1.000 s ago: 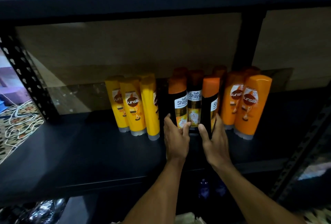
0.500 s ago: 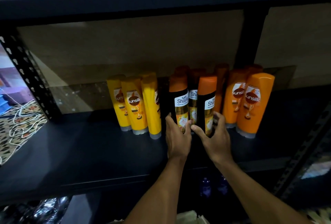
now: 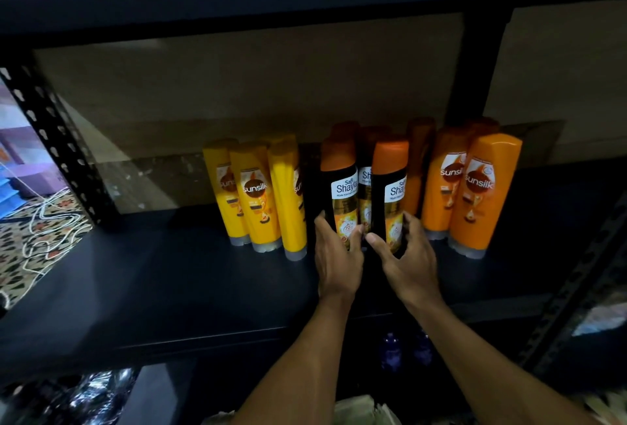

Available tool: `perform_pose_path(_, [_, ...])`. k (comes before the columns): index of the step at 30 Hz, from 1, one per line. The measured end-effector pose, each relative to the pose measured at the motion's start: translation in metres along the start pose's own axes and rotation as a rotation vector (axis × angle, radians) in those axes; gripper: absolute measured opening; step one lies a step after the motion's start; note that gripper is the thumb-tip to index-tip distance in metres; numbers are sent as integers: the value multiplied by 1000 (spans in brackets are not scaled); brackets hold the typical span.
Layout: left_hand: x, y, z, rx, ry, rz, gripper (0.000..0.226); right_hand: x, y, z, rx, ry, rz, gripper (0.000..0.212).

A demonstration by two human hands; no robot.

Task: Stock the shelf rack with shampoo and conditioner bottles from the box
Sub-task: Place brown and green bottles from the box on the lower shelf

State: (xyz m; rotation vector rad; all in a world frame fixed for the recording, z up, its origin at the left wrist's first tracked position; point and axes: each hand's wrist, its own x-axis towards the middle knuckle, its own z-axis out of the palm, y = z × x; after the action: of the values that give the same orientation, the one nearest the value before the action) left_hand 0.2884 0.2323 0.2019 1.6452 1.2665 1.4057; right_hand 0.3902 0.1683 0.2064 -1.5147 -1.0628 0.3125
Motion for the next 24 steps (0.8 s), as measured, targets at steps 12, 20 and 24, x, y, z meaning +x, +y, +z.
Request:
perform_pose_path(12, [1,-2,1,22,-3,-17,57,0,2,4,-53,16,10,71])
perform_pose_path(20, [-10,-7,-12,111,-82,-109,83,-22,-7,-11,-70,2,57,108])
perform_pose_path(24, [-40,4,-37,111,-105,-165,89,-60,-17,-25,-58,-8,46,99])
